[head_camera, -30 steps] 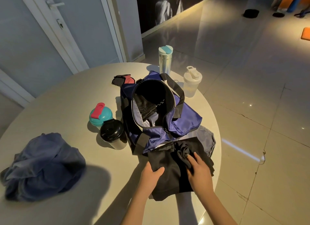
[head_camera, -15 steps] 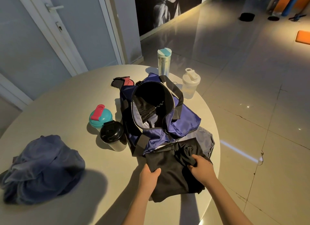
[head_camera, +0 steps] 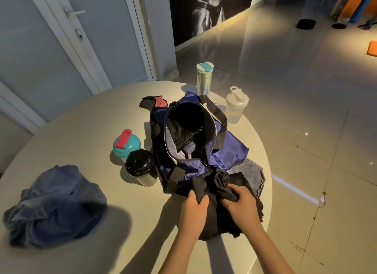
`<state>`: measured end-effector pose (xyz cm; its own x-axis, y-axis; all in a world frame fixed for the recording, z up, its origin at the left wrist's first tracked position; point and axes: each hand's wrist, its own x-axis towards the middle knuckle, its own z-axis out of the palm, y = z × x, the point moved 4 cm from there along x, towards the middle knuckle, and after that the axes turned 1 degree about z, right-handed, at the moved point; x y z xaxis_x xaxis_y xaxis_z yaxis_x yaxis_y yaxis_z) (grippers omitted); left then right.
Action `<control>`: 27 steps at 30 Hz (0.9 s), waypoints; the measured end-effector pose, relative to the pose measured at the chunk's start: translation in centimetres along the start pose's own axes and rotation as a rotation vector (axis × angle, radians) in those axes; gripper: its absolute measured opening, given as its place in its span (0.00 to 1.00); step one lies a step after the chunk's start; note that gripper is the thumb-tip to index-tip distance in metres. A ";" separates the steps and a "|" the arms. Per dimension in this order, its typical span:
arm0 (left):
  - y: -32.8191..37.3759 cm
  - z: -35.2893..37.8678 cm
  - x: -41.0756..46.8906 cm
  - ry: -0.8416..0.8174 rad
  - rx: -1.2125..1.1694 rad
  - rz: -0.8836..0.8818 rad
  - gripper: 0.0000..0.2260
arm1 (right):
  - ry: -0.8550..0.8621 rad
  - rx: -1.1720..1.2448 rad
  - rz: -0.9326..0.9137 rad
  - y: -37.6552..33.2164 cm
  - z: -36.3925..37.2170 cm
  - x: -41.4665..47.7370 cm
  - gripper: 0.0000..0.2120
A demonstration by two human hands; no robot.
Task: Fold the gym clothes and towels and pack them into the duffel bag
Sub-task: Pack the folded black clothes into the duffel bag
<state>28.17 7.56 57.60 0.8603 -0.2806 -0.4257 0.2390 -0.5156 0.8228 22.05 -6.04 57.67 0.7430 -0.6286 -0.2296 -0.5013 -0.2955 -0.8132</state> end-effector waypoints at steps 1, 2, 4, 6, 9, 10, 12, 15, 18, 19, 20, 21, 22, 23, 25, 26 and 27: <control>0.8 0.0 -0.3 -0.009 -0.049 0.018 0.07 | 0.014 0.020 -0.034 -0.7 -0.1 -0.1 0.19; 1.7 -0.2 -0.6 -0.020 -0.098 0.031 0.03 | 0.021 0.044 -0.058 -1.4 -0.3 -0.2 0.18; 3.5 -0.6 -0.8 -0.024 -0.170 0.058 0.05 | 0.033 0.092 -0.104 -2.9 -0.9 0.0 0.16; 5.2 -1.0 -0.8 -0.025 -0.269 0.073 0.07 | 0.051 0.121 -0.168 -4.6 -1.5 0.3 0.16; 7.7 -1.5 -0.7 -0.065 -0.398 0.126 0.13 | 0.070 0.202 -0.253 -7.6 -2.4 0.6 0.17; 8.5 -1.5 -0.6 -0.091 -0.430 0.142 0.13 | 0.063 0.224 -0.285 -8.8 -2.6 0.6 0.16; 10.0 -1.9 -0.3 -0.131 -0.509 0.145 0.10 | 0.051 0.231 -0.357 -11.0 -2.9 0.9 0.15; 11.7 -2.9 1.2 -0.177 -0.659 0.113 0.11 | 0.005 0.273 -0.360 -13.1 -3.1 2.2 0.13; 13.2 -3.7 2.8 -0.226 -0.694 0.116 0.11 | -0.023 0.235 -0.355 -14.2 -2.7 4.5 0.15; 13.7 -3.9 3.1 -0.231 -0.692 0.112 0.11 | -0.008 0.199 -0.366 -14.5 -2.5 5.3 0.13; 14.1 -4.3 3.7 -0.229 -0.673 0.113 0.11 | 0.010 0.172 -0.371 -14.7 -2.2 6.2 0.12; 14.2 -4.8 4.6 -0.212 -0.631 0.111 0.09 | 0.027 0.154 -0.369 -14.8 -2.0 7.1 0.10; 14.3 -5.3 5.6 -0.188 -0.583 0.102 0.09 | 0.040 0.131 -0.364 -14.9 -1.7 8.0 0.10; 14.2 -5.8 6.6 -0.170 -0.511 0.095 0.11 | 0.047 0.104 -0.361 -15.0 -1.5 8.8 0.10; 13.3 -6.9 9.4 -0.060 -0.237 0.165 0.12 | 0.036 0.044 -0.372 -15.5 -0.9 10.3 0.12; 13.0 -7.7 10.9 0.071 -0.064 0.238 0.09 | 0.025 0.013 -0.384 -15.8 -0.5 10.9 0.13; 12.9 -8.5 12.2 0.230 0.143 0.297 0.10 | 0.015 -0.023 -0.391 -16.1 -0.1 11.6 0.15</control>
<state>45.61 4.40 66.23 0.9647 -0.2540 -0.0690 -0.0858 -0.5512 0.8300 38.67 -8.59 68.12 0.8738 -0.4753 0.1033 -0.1912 -0.5310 -0.8256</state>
